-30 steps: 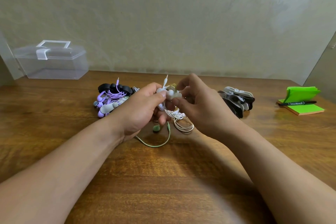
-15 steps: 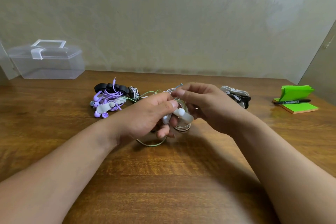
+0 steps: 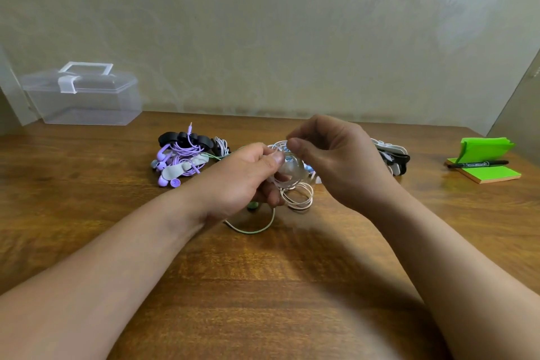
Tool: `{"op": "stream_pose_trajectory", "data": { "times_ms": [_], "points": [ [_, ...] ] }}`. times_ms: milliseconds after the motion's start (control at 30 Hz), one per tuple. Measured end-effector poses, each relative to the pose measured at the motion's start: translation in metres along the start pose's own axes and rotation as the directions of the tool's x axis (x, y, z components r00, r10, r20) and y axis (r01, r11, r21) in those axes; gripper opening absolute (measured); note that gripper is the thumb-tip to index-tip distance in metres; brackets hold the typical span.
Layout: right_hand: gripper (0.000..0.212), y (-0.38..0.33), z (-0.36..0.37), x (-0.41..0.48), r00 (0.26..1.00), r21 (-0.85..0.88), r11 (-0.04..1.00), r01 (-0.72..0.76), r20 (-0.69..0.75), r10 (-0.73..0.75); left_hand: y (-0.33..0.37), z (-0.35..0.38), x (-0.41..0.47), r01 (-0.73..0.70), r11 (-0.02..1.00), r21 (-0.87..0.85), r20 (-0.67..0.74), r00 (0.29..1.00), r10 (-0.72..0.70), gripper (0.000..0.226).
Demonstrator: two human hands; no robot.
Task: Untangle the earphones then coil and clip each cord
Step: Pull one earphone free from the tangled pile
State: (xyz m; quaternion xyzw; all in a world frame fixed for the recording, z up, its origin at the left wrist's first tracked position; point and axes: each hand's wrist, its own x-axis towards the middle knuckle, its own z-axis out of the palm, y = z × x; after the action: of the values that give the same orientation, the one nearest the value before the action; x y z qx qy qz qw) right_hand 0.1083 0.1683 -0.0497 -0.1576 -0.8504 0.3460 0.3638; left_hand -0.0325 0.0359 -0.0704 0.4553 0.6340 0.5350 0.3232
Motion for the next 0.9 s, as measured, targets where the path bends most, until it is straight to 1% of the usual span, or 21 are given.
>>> {"op": "stream_pose_trajectory", "data": {
  "times_ms": [67, 200, 267, 300, 367, 433, 533, 633, 667, 700, 767, 833, 900],
  "points": [
    [0.002, -0.001, 0.003, -0.002, 0.998, -0.096, 0.994, 0.054, -0.007, -0.055, -0.001, 0.003, 0.004, -0.003, 1.0, 0.01, -0.089, 0.996, 0.004, 0.031],
    [0.007, -0.004, 0.015, -0.004, 0.979, -0.278, 0.945, 0.17, -0.059, -0.193, -0.001, 0.011, 0.009, -0.019, 0.997, -0.075, -0.244, 0.97, 0.0, 0.026],
    [0.008, -0.005, 0.02, -0.003, 0.974, -0.294, 0.94, 0.172, -0.094, -0.207, -0.003, 0.012, 0.01, -0.041, 0.993, -0.114, -0.296, 0.955, 0.006, 0.024],
    [0.007, -0.006, 0.022, -0.004, 0.979, -0.276, 0.951, 0.14, -0.107, -0.175, -0.004, 0.012, 0.011, -0.058, 0.989, -0.139, -0.319, 0.948, 0.011, 0.021],
    [0.005, -0.007, 0.027, -0.006, 0.991, -0.162, 0.987, 0.02, -0.124, -0.041, -0.003, 0.012, 0.011, -0.099, 0.973, -0.21, -0.346, 0.938, 0.02, 0.016],
    [0.005, -0.007, 0.034, -0.008, 0.987, 0.029, 0.993, -0.111, -0.115, 0.114, 0.0, 0.013, 0.01, -0.124, 0.958, -0.258, -0.366, 0.93, 0.022, 0.016],
    [0.015, -0.008, 0.042, -0.01, 0.952, 0.298, 0.924, -0.24, -0.116, 0.285, 0.001, 0.014, 0.01, -0.129, 0.954, -0.272, -0.39, 0.921, 0.013, 0.017],
    [0.022, -0.007, 0.044, -0.009, 0.921, 0.442, 0.853, -0.276, -0.134, 0.367, 0.0, 0.014, 0.011, -0.119, 0.941, -0.315, -0.358, 0.934, -0.002, 0.013],
    [0.024, -0.004, 0.044, -0.008, 0.916, 0.435, 0.857, -0.278, -0.15, 0.373, 0.0, 0.014, 0.011, -0.11, 0.933, -0.344, -0.336, 0.942, -0.013, 0.01],
    [0.025, -0.002, 0.044, -0.007, 0.917, 0.389, 0.88, -0.271, -0.175, 0.359, 0.0, 0.013, 0.011, -0.1, 0.923, -0.373, -0.315, 0.949, -0.025, 0.008],
    [0.025, 0.003, 0.045, -0.005, 0.931, 0.254, 0.937, -0.241, -0.213, 0.297, 0.001, 0.01, 0.01, -0.078, 0.898, -0.434, -0.27, 0.962, -0.047, 0.006],
    [0.024, 0.003, 0.043, -0.005, 0.945, 0.154, 0.965, -0.212, -0.22, 0.243, 0.001, 0.008, 0.011, -0.061, 0.878, -0.474, -0.229, 0.972, -0.055, 0.003],
    [0.023, 0.002, 0.038, -0.006, 0.957, 0.07, 0.981, -0.182, -0.217, 0.193, 0.001, 0.006, 0.009, -0.042, 0.888, -0.457, -0.18, 0.983, -0.047, 0.012]
  ]
}}
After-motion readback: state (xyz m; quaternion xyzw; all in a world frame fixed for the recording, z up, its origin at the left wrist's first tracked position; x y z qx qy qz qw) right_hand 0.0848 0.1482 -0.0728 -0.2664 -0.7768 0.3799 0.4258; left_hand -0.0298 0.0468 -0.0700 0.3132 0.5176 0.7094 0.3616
